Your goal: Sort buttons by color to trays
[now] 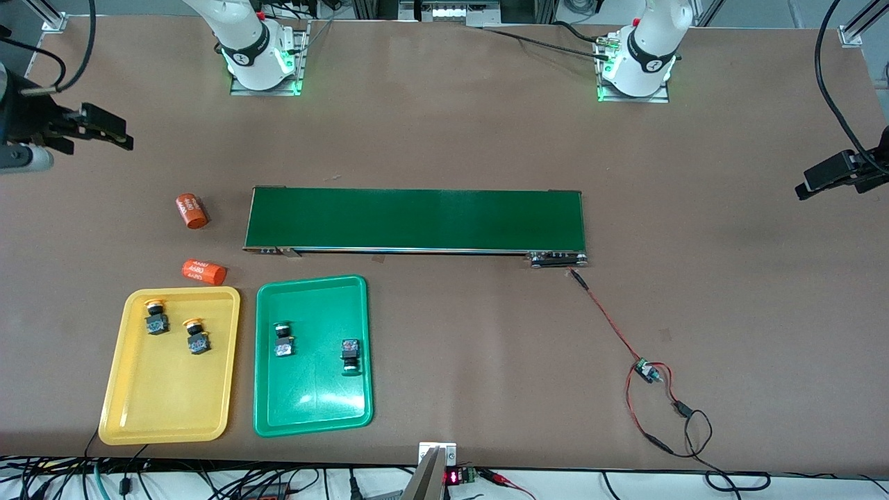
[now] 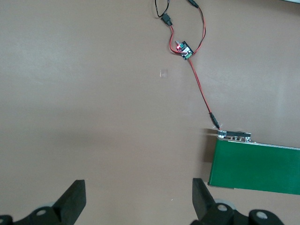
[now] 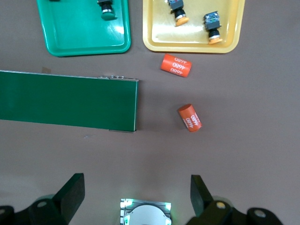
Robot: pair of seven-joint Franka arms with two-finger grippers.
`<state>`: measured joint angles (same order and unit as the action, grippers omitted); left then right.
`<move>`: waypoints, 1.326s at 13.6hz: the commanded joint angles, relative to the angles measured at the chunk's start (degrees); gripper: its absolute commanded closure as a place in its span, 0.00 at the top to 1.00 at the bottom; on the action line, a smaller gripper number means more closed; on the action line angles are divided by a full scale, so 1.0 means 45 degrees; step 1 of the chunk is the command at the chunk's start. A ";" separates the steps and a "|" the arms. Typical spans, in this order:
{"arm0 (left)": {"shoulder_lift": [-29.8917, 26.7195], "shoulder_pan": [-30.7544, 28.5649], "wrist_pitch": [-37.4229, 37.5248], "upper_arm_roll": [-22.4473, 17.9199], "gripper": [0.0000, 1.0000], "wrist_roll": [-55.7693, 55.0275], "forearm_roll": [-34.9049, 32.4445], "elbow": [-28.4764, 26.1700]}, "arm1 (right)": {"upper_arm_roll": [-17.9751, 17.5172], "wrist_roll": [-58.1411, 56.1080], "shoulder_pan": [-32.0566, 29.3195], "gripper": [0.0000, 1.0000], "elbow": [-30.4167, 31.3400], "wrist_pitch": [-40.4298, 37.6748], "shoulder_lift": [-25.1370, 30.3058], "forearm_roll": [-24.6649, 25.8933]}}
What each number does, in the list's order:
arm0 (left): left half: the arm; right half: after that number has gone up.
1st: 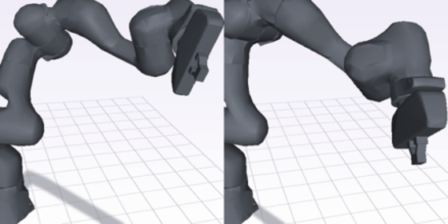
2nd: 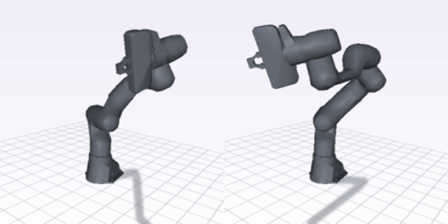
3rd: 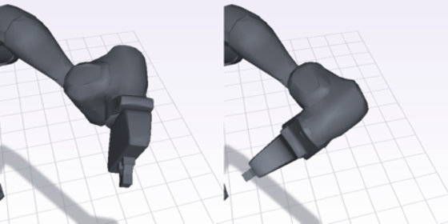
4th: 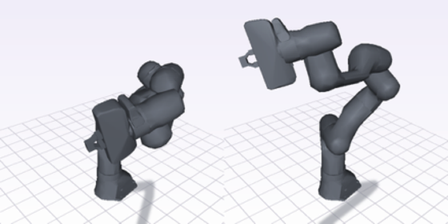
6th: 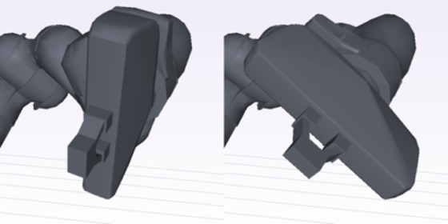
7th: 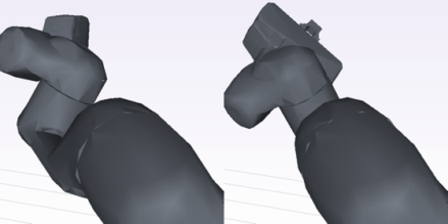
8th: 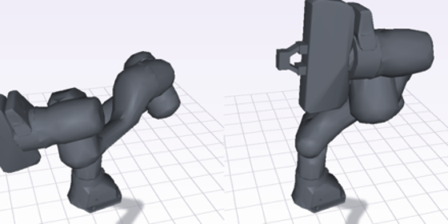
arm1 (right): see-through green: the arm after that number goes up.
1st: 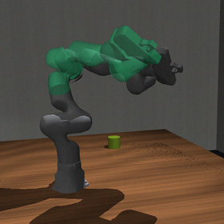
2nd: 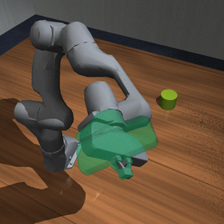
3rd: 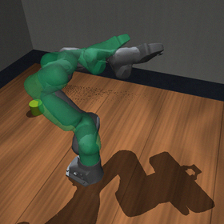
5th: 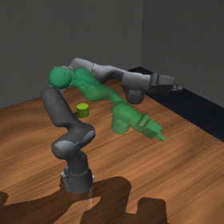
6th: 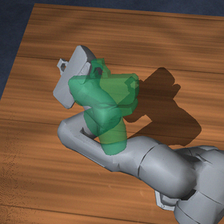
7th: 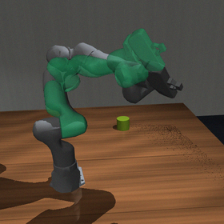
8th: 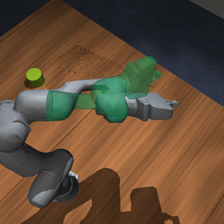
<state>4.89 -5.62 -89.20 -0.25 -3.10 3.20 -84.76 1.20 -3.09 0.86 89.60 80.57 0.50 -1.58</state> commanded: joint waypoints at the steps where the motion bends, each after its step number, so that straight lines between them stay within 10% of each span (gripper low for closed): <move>1: -0.0031 -0.0021 0.0233 0.0035 1.00 -0.0014 0.0109 0.0301 | -0.0189 0.0121 -0.0639 1.00 0.0753 -0.0189 0.0670 0.0118; 18: 0.0008 0.0135 -0.0235 0.0191 1.00 -0.0091 -0.0536 0.0301 | -0.0658 -0.0016 -0.1149 1.00 0.0734 -0.0366 0.0475 0.0489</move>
<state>4.86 -5.21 -90.46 0.38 -3.10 1.41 -84.38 -0.41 -3.08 -3.37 92.65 79.24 2.17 -0.19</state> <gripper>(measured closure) 0.000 0.000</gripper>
